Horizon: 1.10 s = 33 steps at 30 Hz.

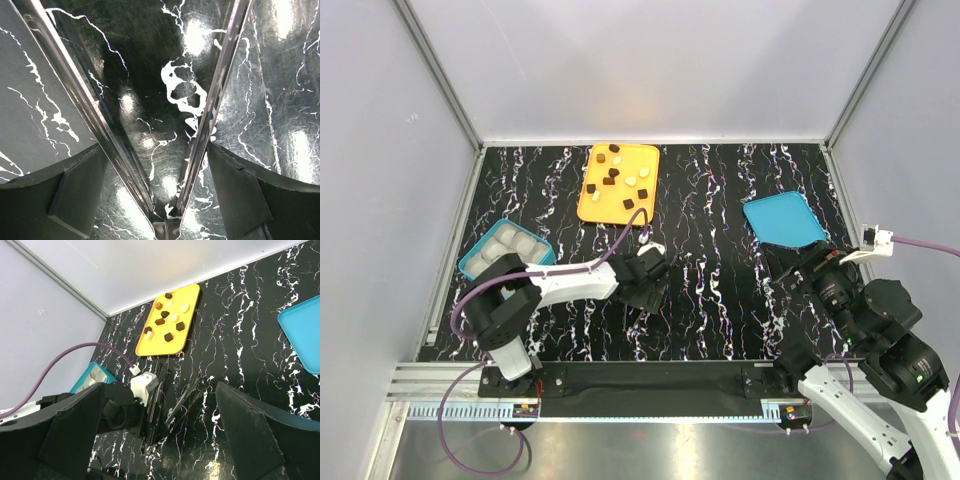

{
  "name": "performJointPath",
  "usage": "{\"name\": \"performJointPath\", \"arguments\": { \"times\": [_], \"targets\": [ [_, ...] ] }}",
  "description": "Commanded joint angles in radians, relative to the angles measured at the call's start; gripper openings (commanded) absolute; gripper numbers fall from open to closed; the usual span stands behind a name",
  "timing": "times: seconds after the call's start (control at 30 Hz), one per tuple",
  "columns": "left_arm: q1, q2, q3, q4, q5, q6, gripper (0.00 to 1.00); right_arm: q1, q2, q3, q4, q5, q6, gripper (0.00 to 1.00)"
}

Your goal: Pack the chocolate

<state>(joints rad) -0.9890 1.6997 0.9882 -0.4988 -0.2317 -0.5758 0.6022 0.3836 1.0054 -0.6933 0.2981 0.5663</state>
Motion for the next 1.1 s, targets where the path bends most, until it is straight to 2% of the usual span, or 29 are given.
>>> {"name": "performJointPath", "arguments": {
  "times": [0.0,0.33,0.83,1.07],
  "targets": [
    [0.015,0.046,0.007,0.002,0.006,-0.022,0.82,0.002,-0.009,-0.002,0.028,0.03,0.006,0.99],
    [0.015,0.037,0.032,-0.037,-0.04,-0.053,0.69,0.002,-0.018,-0.008,0.026,0.029,0.007,0.99],
    [0.013,-0.196,0.266,-0.41,-0.112,0.031,0.64,0.002,-0.041,0.004,0.009,0.018,0.029,0.99],
    [0.013,-0.241,0.323,-0.478,-0.13,0.047,0.6,0.004,-0.048,0.004,0.003,0.015,0.037,0.98]
  ]
}}
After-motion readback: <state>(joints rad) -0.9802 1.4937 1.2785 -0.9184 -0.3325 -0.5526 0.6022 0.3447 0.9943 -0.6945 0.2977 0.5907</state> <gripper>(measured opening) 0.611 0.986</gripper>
